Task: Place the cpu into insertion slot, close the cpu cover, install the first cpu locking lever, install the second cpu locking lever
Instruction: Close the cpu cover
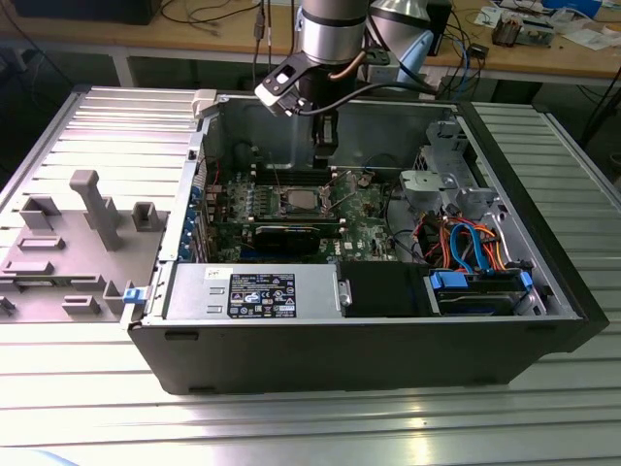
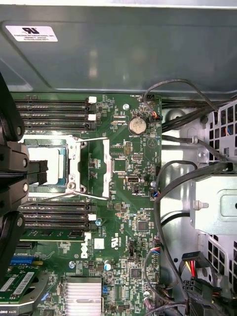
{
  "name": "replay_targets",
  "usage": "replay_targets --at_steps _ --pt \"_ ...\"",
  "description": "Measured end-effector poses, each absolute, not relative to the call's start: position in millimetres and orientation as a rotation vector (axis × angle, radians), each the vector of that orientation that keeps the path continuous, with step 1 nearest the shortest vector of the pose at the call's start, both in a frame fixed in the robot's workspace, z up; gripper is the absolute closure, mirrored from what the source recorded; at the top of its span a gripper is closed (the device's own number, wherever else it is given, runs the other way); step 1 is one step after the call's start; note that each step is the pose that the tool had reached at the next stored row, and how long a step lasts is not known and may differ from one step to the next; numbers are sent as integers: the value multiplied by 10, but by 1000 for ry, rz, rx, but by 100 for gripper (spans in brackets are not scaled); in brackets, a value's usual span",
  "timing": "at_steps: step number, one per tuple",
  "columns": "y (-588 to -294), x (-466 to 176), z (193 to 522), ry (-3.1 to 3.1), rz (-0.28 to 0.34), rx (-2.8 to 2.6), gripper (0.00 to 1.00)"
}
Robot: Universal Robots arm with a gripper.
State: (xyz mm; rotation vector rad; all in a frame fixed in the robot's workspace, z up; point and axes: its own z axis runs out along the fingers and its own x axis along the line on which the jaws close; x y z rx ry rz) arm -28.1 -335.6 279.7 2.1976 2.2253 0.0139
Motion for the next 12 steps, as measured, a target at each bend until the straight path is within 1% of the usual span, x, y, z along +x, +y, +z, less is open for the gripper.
replay_targets --at_steps 12 --pt "-3353 -264 2797 2223 8 2195 89"
